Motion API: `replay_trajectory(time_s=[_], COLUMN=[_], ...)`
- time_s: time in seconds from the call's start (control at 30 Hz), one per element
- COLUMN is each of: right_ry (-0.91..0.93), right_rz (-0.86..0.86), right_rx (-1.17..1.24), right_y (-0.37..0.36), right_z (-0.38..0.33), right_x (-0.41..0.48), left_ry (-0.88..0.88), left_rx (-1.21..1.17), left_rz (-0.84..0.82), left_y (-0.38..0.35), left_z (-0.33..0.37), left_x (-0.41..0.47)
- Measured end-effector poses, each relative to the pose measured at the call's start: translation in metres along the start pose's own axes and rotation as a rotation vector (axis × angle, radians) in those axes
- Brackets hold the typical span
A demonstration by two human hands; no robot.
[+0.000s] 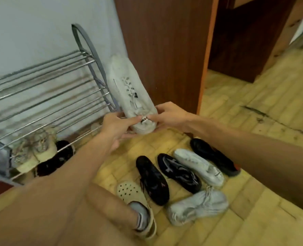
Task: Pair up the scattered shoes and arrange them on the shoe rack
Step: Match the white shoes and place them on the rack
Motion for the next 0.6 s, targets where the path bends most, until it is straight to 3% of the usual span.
replay_trajectory(time_s=[0.13, 0.37, 0.5, 0.6], right_ry=[-0.172, -0.528, -0.713, -0.762], right_rz=[-0.177, 0.033, 0.018, -0.005], right_rx=[-0.05, -0.198, -0.375, -0.594], right_y=[0.03, 0.106, 0.112, 0.115], right_z=[0.082, 0.253, 0.318, 0.344], right_x=[-0.019, -0.05, -0.078, -0.085], left_ry=[0.11, 0.227, 0.277, 0.356], left_rx=[0.074, 0.253, 0.402, 0.377], left_rz=[-0.069, -0.222, -0.286, -0.297], left_y=[-0.049, -0.103, -0.106, -0.103], left_z=[-0.05, -0.152, -0.202, -0.234], left_x=[0.014, 0.02, 0.015, 0.009])
Point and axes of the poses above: each hand's wrist, its own x-axis towards the middle knuckle, its own y-axis out of the back of the hand, z = x × y, the point moved 8 cm from there along x, towards the middle knuckle, and after that the axes turned 1 degree about -z, right-handed, at the moved point
